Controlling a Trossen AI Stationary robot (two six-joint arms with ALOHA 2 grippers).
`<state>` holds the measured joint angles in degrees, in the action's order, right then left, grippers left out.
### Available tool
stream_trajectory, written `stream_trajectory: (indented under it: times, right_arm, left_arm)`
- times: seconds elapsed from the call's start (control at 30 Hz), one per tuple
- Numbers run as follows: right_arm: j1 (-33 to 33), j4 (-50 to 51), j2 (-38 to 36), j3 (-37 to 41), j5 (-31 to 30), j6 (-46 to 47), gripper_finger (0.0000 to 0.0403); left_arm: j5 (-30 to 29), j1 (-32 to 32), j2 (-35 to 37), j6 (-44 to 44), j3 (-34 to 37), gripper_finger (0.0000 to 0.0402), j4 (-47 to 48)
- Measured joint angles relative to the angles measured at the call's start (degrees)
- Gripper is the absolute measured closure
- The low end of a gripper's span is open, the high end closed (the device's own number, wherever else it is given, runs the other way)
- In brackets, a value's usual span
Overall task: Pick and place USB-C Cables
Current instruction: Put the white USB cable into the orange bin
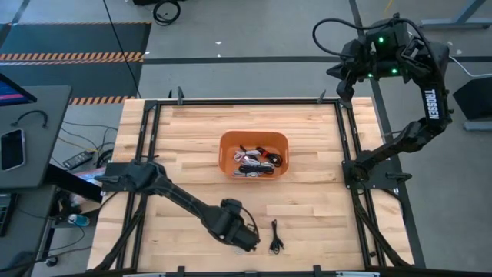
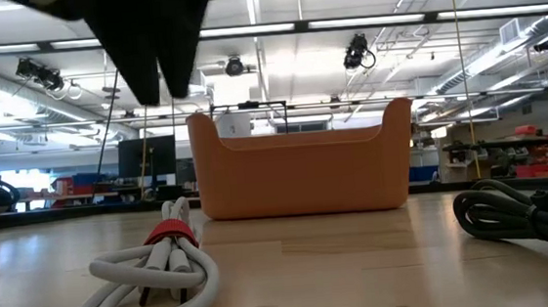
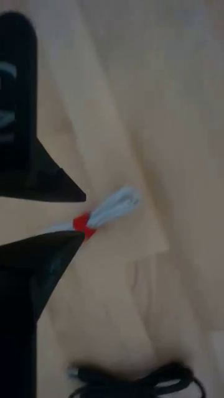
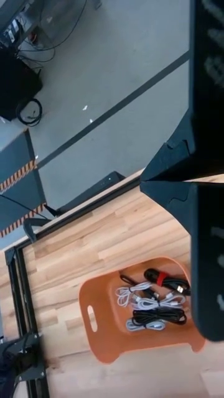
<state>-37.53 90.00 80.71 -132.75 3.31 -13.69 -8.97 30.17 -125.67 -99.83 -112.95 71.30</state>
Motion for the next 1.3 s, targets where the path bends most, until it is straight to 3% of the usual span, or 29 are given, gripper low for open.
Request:
stream_trajectory:
  times: [0.23, 0.4, 0.7, 1.07, 1.2, 1.3]
  right_arm:
    - [0.1, 0.0, 0.0, 0.0, 0.8, 0.2, 0.0398]
    - [0.1, -0.2, 0.0, 0.0, 3.7, 0.1, 0.0398]
    - [0.1, -2.6, 0.0, 0.0, 5.5, -1.6, 0.0398]
    - [0.1, -4.2, 0.0, 0.0, 5.8, -1.6, 0.0398]
    - [0.1, -4.2, 0.0, 0.0, 5.9, -1.6, 0.0398]
    - [0.1, -4.2, 0.0, 0.0, 5.9, -1.6, 0.0398]
  left_arm:
    - [0.6, 1.0, -5.0, -5.3, 0.0, 0.0232, -8.5]
    - [6.9, 1.7, -7.2, -9.4, 0.0, 0.0189, -10.6]
    - [6.9, 1.2, -7.4, -21.7, 0.0, 0.0173, -10.3]
    - [6.7, -1.5, -10.4, -24.4, -0.1, 0.0189, -10.8]
    - [7.7, -1.9, -10.9, -23.7, -0.2, 0.0239, -11.1]
    - [7.4, -2.0, -10.9, -22.6, -0.2, 0.0306, -10.1]
